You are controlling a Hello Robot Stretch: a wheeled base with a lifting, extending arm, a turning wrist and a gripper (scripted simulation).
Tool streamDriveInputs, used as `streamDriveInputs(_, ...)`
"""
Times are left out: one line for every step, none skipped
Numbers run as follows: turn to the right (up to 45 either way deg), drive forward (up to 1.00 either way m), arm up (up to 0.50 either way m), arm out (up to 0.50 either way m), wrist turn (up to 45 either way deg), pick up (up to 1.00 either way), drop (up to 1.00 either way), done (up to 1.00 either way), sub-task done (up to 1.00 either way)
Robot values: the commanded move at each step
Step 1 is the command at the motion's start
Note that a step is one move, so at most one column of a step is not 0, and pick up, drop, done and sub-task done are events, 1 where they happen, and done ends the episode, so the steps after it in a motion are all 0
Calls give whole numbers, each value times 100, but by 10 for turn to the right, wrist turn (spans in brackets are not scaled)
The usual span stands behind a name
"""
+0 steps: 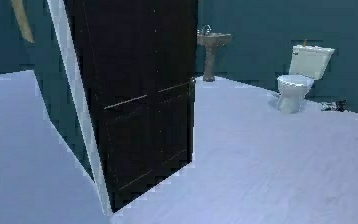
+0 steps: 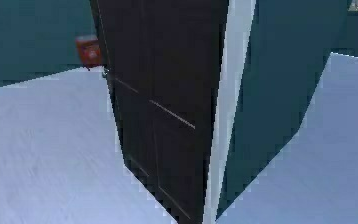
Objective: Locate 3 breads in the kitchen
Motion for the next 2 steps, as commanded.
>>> streamDriveInputs(450,0,0,0,0,0,0,0,0)
streamDriveInputs(0,100,0,0,0,0,0,0,0)
